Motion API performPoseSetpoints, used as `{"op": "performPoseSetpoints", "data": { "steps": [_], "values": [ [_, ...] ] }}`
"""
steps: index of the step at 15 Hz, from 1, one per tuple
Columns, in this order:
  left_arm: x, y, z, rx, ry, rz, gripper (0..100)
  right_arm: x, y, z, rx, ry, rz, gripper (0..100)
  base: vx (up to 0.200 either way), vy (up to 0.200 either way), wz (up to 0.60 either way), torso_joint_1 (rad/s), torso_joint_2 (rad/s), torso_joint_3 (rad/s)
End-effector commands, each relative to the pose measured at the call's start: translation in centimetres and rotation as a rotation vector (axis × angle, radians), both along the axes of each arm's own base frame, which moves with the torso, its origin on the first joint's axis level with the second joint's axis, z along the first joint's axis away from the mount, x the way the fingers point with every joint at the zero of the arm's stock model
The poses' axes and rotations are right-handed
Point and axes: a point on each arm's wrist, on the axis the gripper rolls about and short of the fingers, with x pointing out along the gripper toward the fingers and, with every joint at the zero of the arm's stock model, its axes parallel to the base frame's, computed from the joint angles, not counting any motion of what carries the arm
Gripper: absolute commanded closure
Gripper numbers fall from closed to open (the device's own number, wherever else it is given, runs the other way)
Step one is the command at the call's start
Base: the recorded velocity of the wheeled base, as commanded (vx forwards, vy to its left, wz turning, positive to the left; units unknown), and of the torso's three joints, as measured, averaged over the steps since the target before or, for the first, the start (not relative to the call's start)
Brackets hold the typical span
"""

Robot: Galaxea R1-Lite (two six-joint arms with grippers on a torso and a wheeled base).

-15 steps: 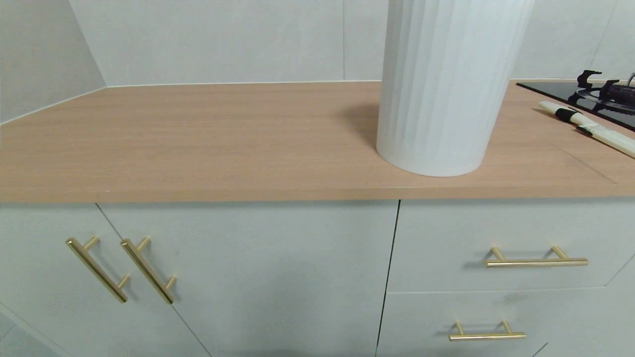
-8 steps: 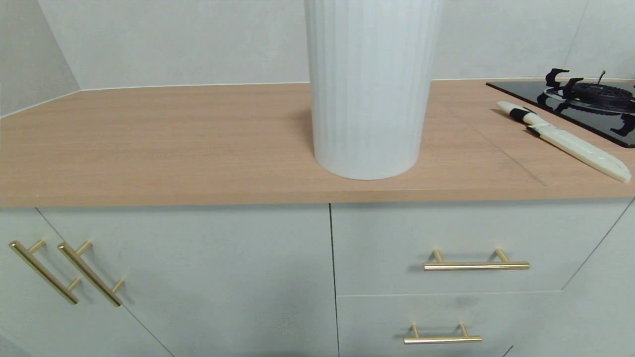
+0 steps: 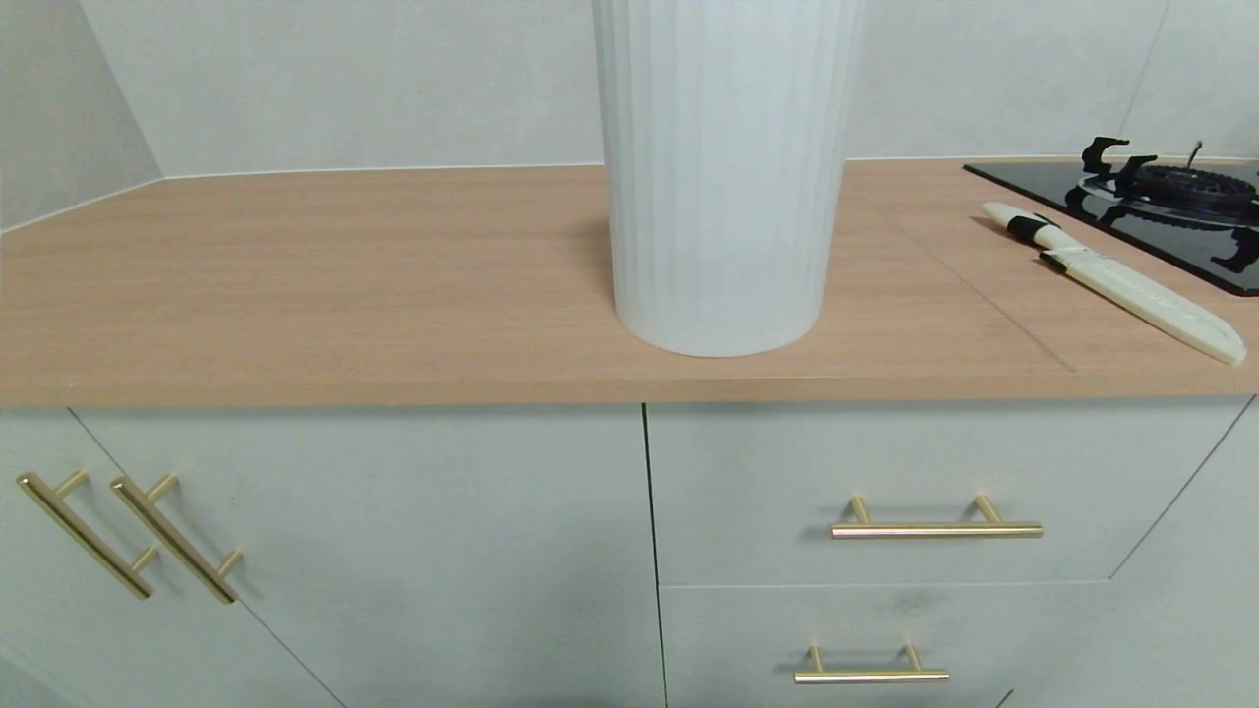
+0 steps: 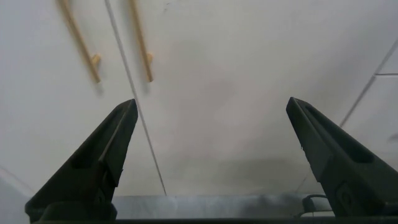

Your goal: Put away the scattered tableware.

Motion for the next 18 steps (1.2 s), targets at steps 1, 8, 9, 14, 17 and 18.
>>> {"op": "performPoseSetpoints", "data": {
  "steps": [1, 8, 9, 14, 17, 18],
  "values": [
    [0.0, 0.0, 0.0, 0.0, 0.0, 0.0, 0, 0.01, 0.0, 0.0, 0.001, 0.001, 0.0, 0, 0.0, 0.0, 0.0, 0.0, 0.0, 0.0],
    [0.0, 0.0, 0.0, 0.0, 0.0, 0.0, 0, 0.01, 0.0, 0.0, 0.0, 0.001, 0.0, 0, 0.143, 0.0, 0.0, -0.001, 0.0, 0.002],
    [0.0, 0.0, 0.0, 0.0, 0.0, 0.0, 0, 0.01, 0.0, 0.0, 0.0, 0.001, 0.002, 0, 0.0, 0.0, 0.0, 0.0, 0.0, 0.0],
    [0.0, 0.0, 0.0, 0.0, 0.0, -0.001, 0, 0.01, 0.0, 0.0, 0.0, 0.001, 0.0, 0, 0.0, 0.0, 0.0, 0.0, 0.0, 0.0],
    [0.0, 0.0, 0.0, 0.0, 0.0, -0.001, 0, 0.01, 0.0, 0.0, 0.0, 0.001, 0.002, 0, 0.0, 0.0, 0.0, 0.045, -0.17, -0.137],
    [0.0, 0.0, 0.0, 0.0, 0.0, 0.0, 0, 0.01, 0.0, 0.0, 0.0, 0.001, 0.0, 0, 0.0, 0.0, 0.0, 0.036, -0.19, -0.266]
  ]
}}
